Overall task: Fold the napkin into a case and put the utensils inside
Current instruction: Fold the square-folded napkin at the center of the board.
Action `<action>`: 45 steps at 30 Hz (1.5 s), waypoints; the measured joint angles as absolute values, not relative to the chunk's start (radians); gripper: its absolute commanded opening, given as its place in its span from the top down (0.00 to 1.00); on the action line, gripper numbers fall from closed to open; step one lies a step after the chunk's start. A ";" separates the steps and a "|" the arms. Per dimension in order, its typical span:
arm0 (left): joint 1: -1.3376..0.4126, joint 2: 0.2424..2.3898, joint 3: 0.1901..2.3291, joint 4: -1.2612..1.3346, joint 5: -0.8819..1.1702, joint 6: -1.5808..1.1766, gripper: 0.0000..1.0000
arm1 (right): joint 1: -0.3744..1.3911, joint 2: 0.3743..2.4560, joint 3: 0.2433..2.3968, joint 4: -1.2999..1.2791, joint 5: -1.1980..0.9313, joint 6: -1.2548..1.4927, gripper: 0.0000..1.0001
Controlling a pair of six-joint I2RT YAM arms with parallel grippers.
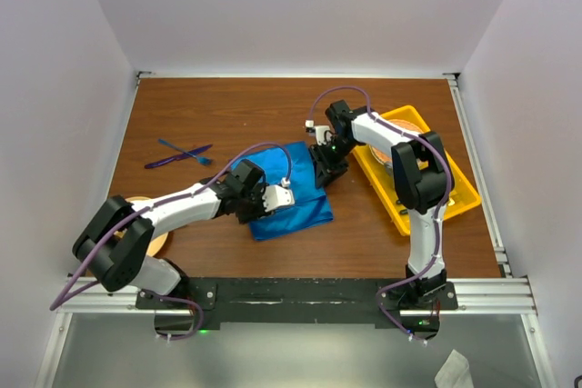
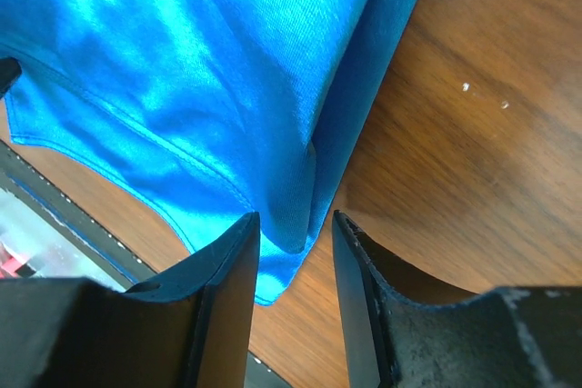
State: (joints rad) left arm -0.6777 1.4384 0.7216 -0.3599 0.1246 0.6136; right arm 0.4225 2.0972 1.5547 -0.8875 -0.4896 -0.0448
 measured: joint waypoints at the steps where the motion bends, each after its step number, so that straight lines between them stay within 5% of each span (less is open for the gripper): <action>1: -0.678 1.438 0.722 -0.361 0.124 0.613 0.59 | 0.422 2.097 1.558 -0.887 -0.490 -0.045 0.57; 6: -0.683 1.438 0.722 -0.360 0.129 0.614 0.62 | 0.422 2.097 1.560 -0.888 -0.490 -0.044 0.50; 18: -0.683 1.442 0.722 -0.361 0.144 0.614 0.74 | 0.422 2.097 1.572 -0.890 -0.492 -0.038 0.55; 30: -0.683 1.459 0.746 -0.360 0.145 0.615 1.00 | 0.422 2.097 1.572 -0.891 -0.519 -0.038 0.54; 45: -0.683 1.463 0.784 -0.387 0.243 0.639 1.00 | 0.422 2.103 1.578 -0.896 -0.520 -0.030 0.51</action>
